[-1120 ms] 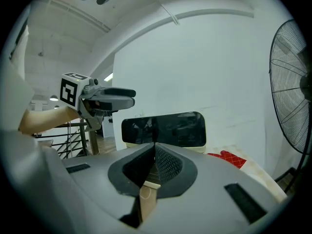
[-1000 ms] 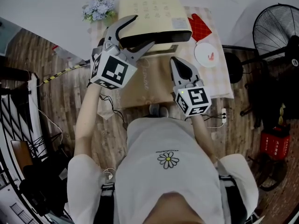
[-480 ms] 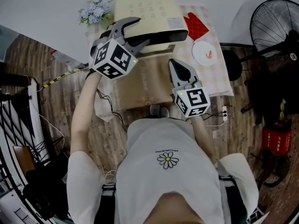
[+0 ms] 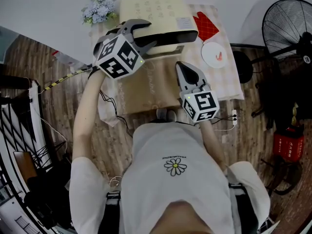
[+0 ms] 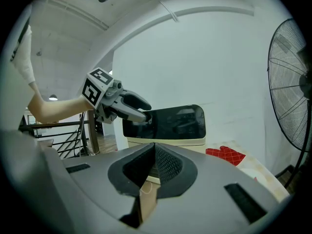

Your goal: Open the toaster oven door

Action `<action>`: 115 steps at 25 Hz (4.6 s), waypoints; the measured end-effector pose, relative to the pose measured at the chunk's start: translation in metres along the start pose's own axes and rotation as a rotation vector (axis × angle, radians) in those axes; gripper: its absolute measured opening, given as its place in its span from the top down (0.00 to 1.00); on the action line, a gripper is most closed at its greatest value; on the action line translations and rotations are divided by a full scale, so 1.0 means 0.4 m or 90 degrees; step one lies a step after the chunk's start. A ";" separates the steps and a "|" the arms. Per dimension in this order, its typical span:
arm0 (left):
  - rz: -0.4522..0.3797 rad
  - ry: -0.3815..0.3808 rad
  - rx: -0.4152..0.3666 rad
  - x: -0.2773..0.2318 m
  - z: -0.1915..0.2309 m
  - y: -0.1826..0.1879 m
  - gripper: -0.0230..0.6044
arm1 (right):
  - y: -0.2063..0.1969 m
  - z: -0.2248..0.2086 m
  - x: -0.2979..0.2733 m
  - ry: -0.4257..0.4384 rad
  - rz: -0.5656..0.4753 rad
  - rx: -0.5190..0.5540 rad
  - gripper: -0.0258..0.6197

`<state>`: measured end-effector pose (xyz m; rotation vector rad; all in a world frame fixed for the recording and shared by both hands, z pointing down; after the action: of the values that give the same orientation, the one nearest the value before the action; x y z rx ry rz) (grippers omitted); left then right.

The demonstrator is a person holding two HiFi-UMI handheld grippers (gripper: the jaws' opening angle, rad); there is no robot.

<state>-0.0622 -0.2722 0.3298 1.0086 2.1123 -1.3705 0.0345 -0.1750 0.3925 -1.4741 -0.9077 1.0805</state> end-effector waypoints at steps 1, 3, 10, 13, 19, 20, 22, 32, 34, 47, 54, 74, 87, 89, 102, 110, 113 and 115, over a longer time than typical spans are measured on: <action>0.010 -0.012 0.002 -0.002 0.000 -0.001 0.60 | -0.002 0.003 -0.001 0.002 0.002 0.000 0.94; 0.017 -0.027 0.013 -0.004 0.003 0.000 0.60 | -0.005 0.009 -0.004 0.007 0.004 0.001 0.94; 0.017 -0.038 0.025 -0.001 0.007 0.001 0.61 | -0.018 0.028 -0.011 0.019 0.022 0.000 0.94; 0.017 -0.042 0.027 0.000 0.007 0.002 0.61 | -0.016 0.020 -0.015 0.015 0.023 -0.007 0.94; 0.017 -0.039 0.025 -0.003 0.007 0.002 0.61 | -0.008 -0.015 -0.053 0.023 0.040 -0.039 0.94; 0.018 -0.039 0.025 -0.003 0.007 0.002 0.61 | -0.009 -0.015 -0.063 0.043 0.052 -0.074 0.94; 0.019 -0.039 0.025 -0.002 0.006 0.002 0.61 | -0.011 -0.014 -0.083 0.080 0.076 -0.143 0.83; 0.017 -0.043 0.027 -0.006 0.008 0.004 0.61 | -0.109 -0.030 -0.173 0.155 0.197 -0.497 0.73; 0.018 -0.042 0.028 -0.005 0.008 0.003 0.61 | -0.123 -0.027 -0.189 0.176 0.197 -0.562 0.73; 0.017 -0.044 0.028 -0.004 0.008 0.002 0.61 | -0.143 0.009 -0.268 0.240 0.208 -0.708 0.76; 0.015 -0.046 0.026 -0.010 0.009 0.001 0.61 | -0.153 -0.007 -0.288 0.247 0.208 -0.804 0.83; 0.015 -0.041 0.024 -0.007 0.012 0.004 0.61 | -0.146 -0.001 -0.279 0.220 0.200 -0.842 0.87; 0.012 -0.041 0.024 -0.004 0.014 0.004 0.61 | -0.142 0.003 -0.273 0.199 0.212 -0.857 0.87; 0.012 -0.044 0.024 -0.003 0.014 0.004 0.61 | -0.139 0.003 -0.275 0.192 0.207 -0.862 0.87; 0.005 -0.053 0.020 -0.001 0.009 0.004 0.61 | -0.260 0.030 -0.103 0.193 0.249 -0.852 0.86; 0.006 -0.044 0.015 -0.005 0.008 0.007 0.61 | -0.264 0.027 -0.097 0.182 0.251 -0.851 0.86; 0.007 -0.045 0.016 -0.003 0.008 0.005 0.61 | -0.261 0.030 -0.099 0.180 0.253 -0.852 0.85; 0.006 -0.044 0.011 -0.003 0.008 0.006 0.61 | -0.261 0.031 -0.100 0.175 0.253 -0.854 0.85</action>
<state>-0.0599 -0.2748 0.3279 0.9637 2.0460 -1.4016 0.0112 -0.1917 0.5013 -2.9032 -1.2265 0.4004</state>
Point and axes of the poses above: the fingertips, and each gripper's own axes: x backward along the fingers, z to its left, y out of its top, the point moved 3 cm from there along x, backward along the fingers, and after that the axes turned 13 degrees about -y, right-handed, at the moved point
